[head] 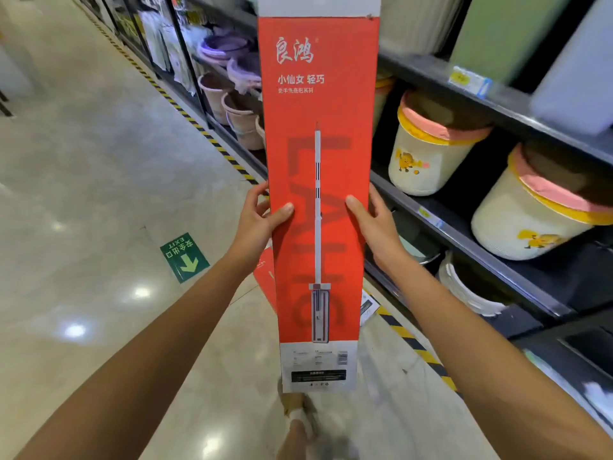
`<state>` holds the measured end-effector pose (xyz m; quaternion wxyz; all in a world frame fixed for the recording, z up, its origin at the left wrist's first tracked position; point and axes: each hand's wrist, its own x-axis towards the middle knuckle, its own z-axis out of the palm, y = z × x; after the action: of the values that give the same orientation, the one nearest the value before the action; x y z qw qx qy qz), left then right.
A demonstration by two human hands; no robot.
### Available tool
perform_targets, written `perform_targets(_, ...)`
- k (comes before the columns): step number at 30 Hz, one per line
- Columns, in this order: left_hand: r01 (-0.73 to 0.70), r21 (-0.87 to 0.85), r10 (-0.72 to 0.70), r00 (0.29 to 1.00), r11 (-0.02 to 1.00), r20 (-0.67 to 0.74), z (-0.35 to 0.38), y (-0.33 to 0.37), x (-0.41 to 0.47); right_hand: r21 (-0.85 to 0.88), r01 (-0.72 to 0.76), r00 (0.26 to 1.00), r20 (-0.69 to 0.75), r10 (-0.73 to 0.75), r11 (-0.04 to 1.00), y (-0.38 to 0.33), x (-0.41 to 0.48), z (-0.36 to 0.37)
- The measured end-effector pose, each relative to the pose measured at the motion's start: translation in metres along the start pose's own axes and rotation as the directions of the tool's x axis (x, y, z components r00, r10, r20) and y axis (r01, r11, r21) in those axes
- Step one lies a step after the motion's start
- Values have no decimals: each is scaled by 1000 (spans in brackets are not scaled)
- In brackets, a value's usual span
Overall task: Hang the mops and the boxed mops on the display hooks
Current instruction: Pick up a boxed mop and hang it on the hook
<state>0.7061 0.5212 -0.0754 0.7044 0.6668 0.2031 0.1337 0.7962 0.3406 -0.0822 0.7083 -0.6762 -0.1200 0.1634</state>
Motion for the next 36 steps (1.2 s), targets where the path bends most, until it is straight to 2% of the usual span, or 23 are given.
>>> perform_targets(7,-47,16,45,993,999,113,53,50,-88,-35,38,994,-101,-41,999,-56,-98,-55)
perform_targets(16,-67,8,60,946,998,319,107,77,-190,-100,49,947,-312,-78,994,-92,-225,-113)
perform_targets(23,-85,-12,81,888,996,453,146,77,-278,-114,40,873,-479,-90,993,-104,-343,-147)
perform_targets(27,-74,-8,67,840,997,539,186,78,-325,-116,49,803,-586,-108,992,-112,-408,-178)
perform_targets(36,-28,-12,29,741,1000,671,288,86,-399,-147,33,706,-696,-127,989,-139,-506,-264)
